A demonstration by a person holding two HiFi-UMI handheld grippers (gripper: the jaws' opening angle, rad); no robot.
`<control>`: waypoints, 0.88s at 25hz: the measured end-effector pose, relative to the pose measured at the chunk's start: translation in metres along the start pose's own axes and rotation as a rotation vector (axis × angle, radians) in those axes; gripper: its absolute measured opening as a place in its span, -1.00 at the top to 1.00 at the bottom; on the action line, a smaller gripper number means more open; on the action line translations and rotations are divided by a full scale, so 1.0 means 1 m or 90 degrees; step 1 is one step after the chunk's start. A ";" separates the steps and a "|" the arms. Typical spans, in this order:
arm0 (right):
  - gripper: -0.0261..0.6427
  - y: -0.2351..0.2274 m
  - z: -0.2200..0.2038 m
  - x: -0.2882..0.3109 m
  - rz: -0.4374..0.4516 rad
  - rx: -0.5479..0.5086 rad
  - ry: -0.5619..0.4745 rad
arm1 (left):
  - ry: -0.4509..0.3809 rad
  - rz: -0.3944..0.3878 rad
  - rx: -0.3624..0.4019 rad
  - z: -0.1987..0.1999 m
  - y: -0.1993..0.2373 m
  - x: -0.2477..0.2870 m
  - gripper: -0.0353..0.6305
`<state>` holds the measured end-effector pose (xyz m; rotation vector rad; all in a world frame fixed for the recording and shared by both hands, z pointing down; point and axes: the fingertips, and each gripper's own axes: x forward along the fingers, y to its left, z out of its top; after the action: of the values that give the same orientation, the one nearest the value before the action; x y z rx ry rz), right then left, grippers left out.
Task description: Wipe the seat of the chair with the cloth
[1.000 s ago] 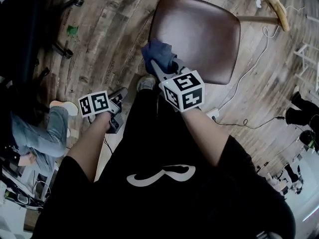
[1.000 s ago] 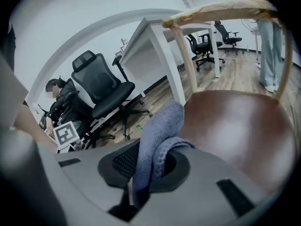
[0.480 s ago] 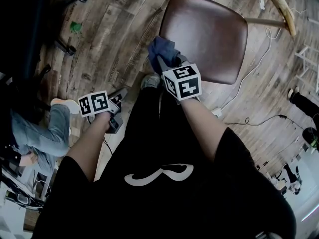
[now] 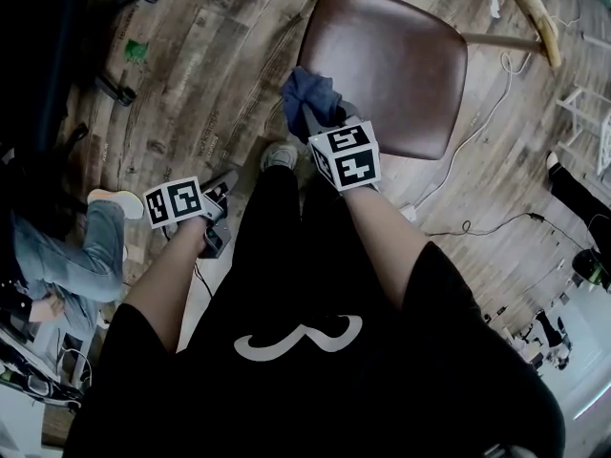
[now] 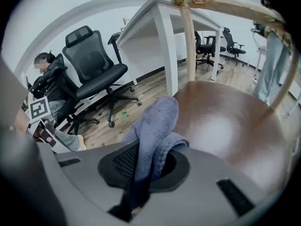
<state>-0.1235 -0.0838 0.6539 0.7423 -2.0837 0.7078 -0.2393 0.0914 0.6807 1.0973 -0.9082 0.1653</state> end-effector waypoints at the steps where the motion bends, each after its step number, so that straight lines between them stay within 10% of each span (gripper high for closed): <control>1: 0.78 -0.002 0.000 0.000 0.000 0.001 -0.002 | 0.000 0.001 -0.001 -0.002 0.001 0.001 0.85; 22: 0.78 -0.087 -0.041 -0.049 -0.036 0.048 -0.017 | 0.012 0.004 0.013 -0.044 -0.044 0.046 0.85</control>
<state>-0.0167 -0.1011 0.6555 0.8531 -2.0609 0.7533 -0.1620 0.0926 0.6761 1.1094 -0.8947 0.1909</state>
